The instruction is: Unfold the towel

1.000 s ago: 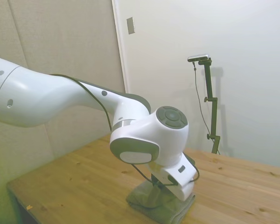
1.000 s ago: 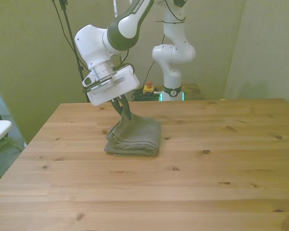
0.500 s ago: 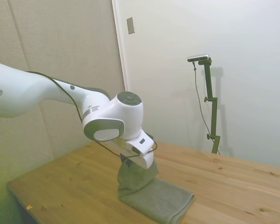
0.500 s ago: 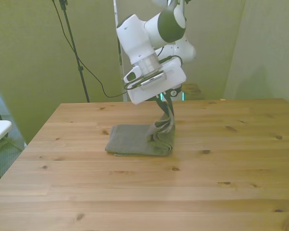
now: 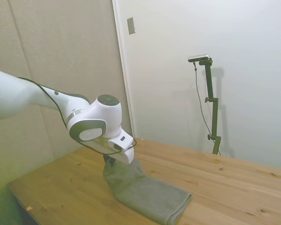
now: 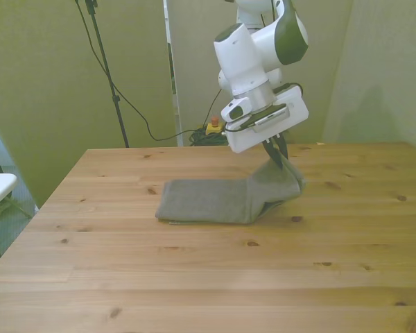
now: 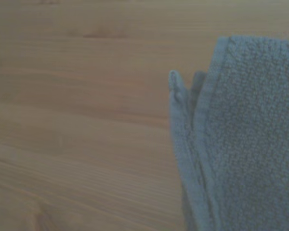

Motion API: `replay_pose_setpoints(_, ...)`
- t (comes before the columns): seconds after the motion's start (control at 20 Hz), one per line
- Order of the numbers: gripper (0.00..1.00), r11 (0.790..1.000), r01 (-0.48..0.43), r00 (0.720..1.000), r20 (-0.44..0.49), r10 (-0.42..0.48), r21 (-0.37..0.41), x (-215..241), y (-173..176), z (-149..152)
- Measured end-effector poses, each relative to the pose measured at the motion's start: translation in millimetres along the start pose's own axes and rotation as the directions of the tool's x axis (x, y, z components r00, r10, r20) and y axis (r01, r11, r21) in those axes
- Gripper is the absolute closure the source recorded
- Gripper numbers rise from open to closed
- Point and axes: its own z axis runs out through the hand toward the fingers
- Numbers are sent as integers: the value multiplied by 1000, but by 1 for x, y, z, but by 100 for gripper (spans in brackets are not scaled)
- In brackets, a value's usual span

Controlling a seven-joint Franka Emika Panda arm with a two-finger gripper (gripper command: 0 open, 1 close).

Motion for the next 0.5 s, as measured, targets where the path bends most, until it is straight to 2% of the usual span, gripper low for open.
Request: replay_pose_setpoints(0.5, 0, 1000, 16, 1000, 12, -16, -12, -9, -5, 12)
